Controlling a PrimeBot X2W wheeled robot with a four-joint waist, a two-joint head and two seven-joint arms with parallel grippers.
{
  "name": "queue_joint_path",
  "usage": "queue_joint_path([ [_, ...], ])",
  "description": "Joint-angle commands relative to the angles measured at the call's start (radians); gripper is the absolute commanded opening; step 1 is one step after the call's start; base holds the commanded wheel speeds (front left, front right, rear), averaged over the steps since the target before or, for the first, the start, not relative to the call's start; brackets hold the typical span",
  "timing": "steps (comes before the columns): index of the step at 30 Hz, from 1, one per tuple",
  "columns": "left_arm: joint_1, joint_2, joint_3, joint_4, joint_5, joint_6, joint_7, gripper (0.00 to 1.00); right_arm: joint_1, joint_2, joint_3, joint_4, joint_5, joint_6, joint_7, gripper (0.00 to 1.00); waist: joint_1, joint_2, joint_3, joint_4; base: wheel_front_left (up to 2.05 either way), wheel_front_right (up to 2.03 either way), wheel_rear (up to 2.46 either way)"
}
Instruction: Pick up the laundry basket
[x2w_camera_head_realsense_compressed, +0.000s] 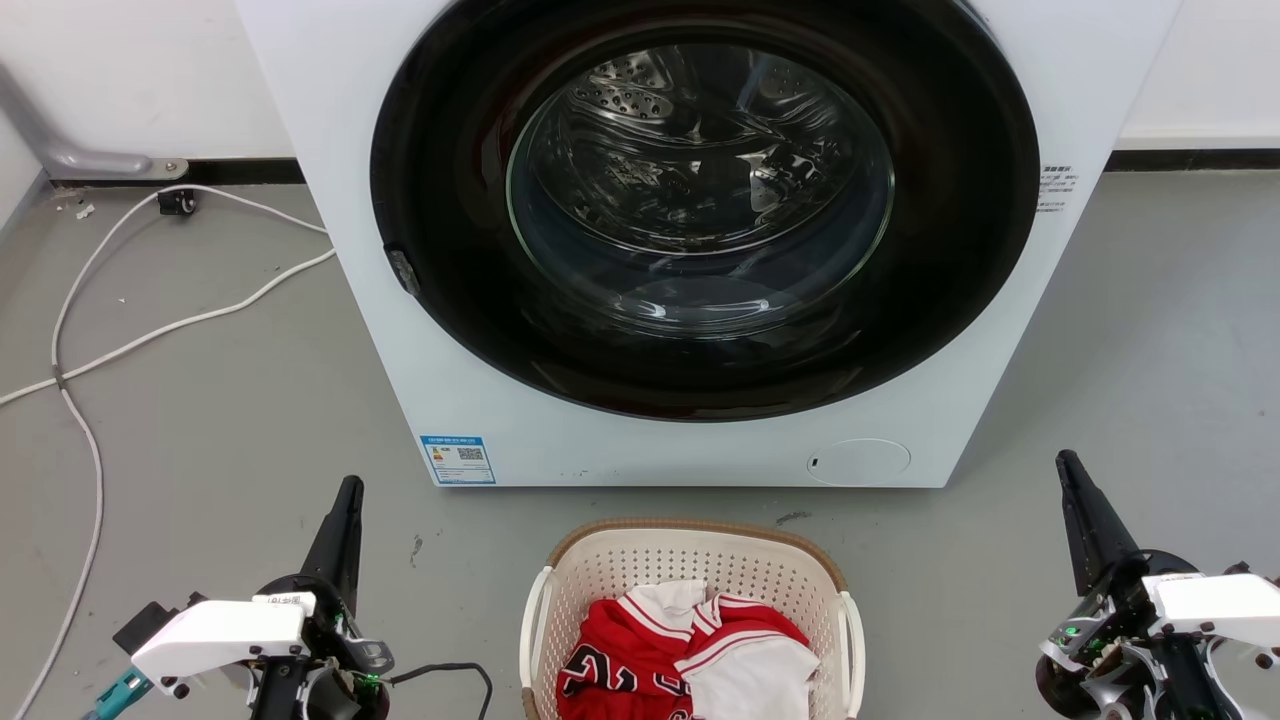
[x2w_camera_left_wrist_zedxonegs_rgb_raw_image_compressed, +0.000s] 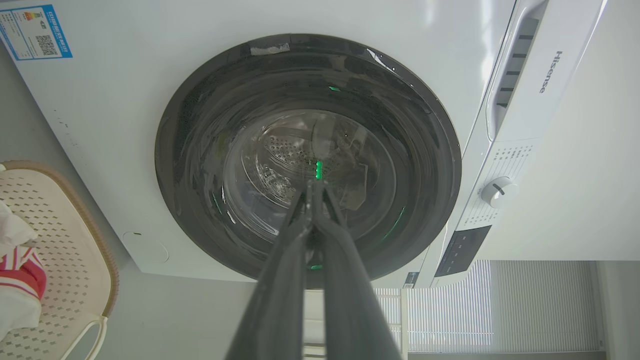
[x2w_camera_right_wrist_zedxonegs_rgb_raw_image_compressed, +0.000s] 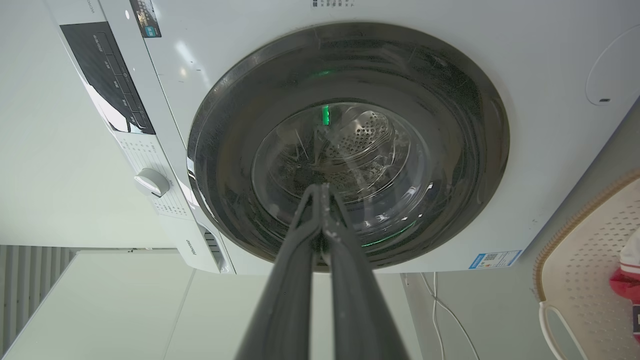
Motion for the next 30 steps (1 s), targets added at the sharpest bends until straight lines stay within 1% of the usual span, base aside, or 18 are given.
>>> queue_joint_path([
  [1, -0.01, 0.0, 0.002, 0.001, 0.002, -0.003, 0.003, 0.0, -0.011, 0.003, -0.001, 0.001, -0.007, 0.0, 0.001, 0.0, 0.0, 0.0, 0.0, 0.0, 0.0, 0.0, 0.0],
  [30, -0.011, -0.004, 0.007, 0.002, 0.007, -0.003, 0.007, 0.0, -0.011, 0.006, -0.005, 0.001, -0.008, 0.0, 0.006, 0.0, 0.0, 0.0, 0.0, 0.0, 0.0, 0.0, 0.0],
])
